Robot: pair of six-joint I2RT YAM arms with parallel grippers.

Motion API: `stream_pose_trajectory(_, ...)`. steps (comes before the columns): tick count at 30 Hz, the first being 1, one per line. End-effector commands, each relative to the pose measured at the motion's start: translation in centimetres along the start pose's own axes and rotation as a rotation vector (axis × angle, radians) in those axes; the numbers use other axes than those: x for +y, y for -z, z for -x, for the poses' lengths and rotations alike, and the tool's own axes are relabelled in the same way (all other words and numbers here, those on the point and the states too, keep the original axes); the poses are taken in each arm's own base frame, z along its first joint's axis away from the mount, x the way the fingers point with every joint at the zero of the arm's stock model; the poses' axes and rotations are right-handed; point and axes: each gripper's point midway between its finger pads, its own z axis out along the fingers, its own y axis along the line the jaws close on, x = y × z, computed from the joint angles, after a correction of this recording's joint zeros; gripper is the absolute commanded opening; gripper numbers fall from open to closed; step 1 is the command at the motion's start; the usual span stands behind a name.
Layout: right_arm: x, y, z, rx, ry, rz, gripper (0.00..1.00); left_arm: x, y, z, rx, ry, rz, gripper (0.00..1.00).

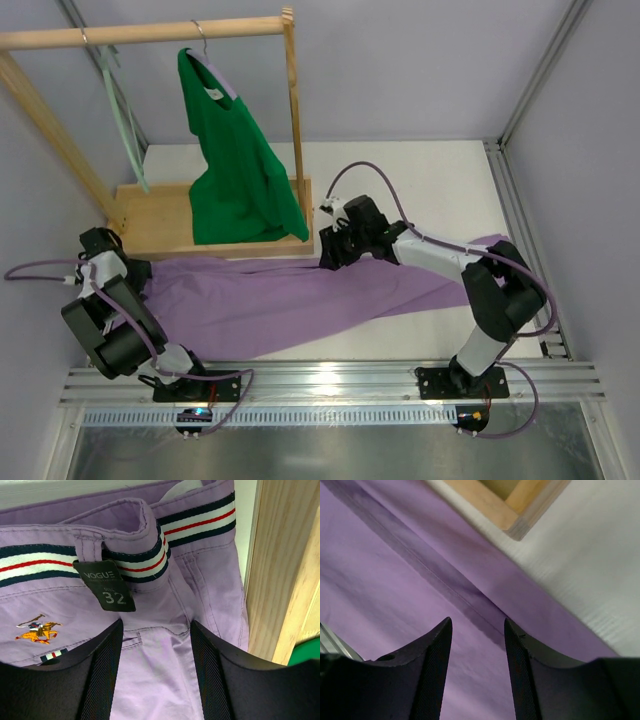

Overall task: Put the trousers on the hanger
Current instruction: Fold the trousers

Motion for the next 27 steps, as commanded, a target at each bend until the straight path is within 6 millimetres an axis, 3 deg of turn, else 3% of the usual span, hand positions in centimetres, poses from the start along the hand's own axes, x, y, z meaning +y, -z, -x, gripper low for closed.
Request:
stream_pose_trajectory(1, 3.0, -0.9, 2.5, -0.064, 0.18, 0.158, 0.5, -1.2, 0.3, 1.1, -0.03, -0.01, -0.036, 0.57)
stream_pose_trajectory(8, 4.8, -2.3, 1.3, 0.002, 0.221, 0.273, 0.46, -1.2, -0.1, 1.0, -0.017, 0.002, -0.022, 0.57)
stream_pose_trajectory(13, 4.1, -3.2, 0.5, 0.03, 0.212, 0.241, 0.38, -1.3, -0.3, 1.1, -0.021, 0.005, -0.018, 0.57)
stream_pose_trajectory(27, 3.7, -4.1, -0.9, 0.075, 0.234, 0.226, 0.37, -1.1, -0.4, 1.3, -0.03, 0.014, -0.007, 0.57)
